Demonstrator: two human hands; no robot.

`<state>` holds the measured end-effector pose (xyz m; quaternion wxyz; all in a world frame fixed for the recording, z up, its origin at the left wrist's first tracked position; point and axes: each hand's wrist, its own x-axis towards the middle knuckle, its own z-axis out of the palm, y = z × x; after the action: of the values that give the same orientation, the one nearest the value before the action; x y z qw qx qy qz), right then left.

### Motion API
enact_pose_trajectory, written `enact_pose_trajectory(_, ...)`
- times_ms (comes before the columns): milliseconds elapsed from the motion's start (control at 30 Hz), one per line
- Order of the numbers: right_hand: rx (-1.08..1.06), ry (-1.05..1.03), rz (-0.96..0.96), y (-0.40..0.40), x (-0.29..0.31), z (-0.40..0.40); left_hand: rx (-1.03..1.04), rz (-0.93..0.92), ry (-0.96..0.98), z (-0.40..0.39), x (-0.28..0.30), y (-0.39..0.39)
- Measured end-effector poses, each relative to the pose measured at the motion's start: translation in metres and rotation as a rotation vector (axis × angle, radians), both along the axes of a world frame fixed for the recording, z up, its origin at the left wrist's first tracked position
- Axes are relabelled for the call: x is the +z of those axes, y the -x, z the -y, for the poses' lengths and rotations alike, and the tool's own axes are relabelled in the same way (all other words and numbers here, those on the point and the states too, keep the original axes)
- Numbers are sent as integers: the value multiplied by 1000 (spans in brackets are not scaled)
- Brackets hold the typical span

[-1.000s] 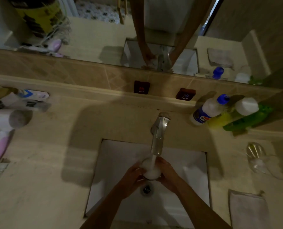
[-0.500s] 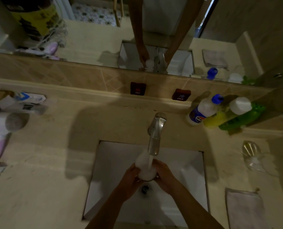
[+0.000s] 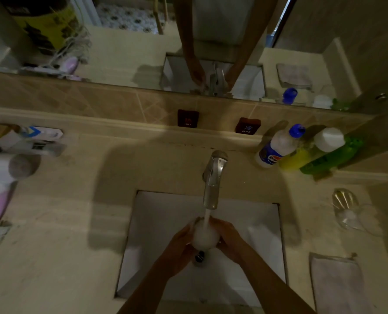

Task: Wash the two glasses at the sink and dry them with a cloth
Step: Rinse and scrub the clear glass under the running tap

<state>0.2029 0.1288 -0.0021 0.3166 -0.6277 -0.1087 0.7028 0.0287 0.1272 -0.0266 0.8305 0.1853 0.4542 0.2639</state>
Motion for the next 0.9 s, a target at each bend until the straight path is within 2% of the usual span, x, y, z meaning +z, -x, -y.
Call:
enact_pose_trajectory(100,-39,-40,15,10,-2,-1,35,-46,9,-1,-3,1)
enact_pose_trajectory(233,-35,-22,-10,1,-1,12,-58,-88,-14,-1,-5,4)
enact_pose_trajectory(400,48,-34,147,10,4,-3,9,-131,-2,-6,-2,-7)
enact_pose_trajectory(500,-7,-12,56,11,4,3,38,-96,89,-2,-5,-3)
enact_pose_trajectory(600,-7,16,80,1,6,-2,-13,0,-29,-2,6,-13)
enact_pose_trajectory(667,-37,19,130,3,8,-8,-17,-76,-89,-6,14,-16)
enact_pose_trajectory(700,-39,-12,137,5,8,-8,-26,-93,-60,-6,12,-15)
enact_pose_trajectory(800,0,-22,117,11,11,1,-50,-113,-154,3,-2,-2)
enact_pose_trajectory(900,41,52,71,4,10,10,-109,-158,-97,10,-1,1)
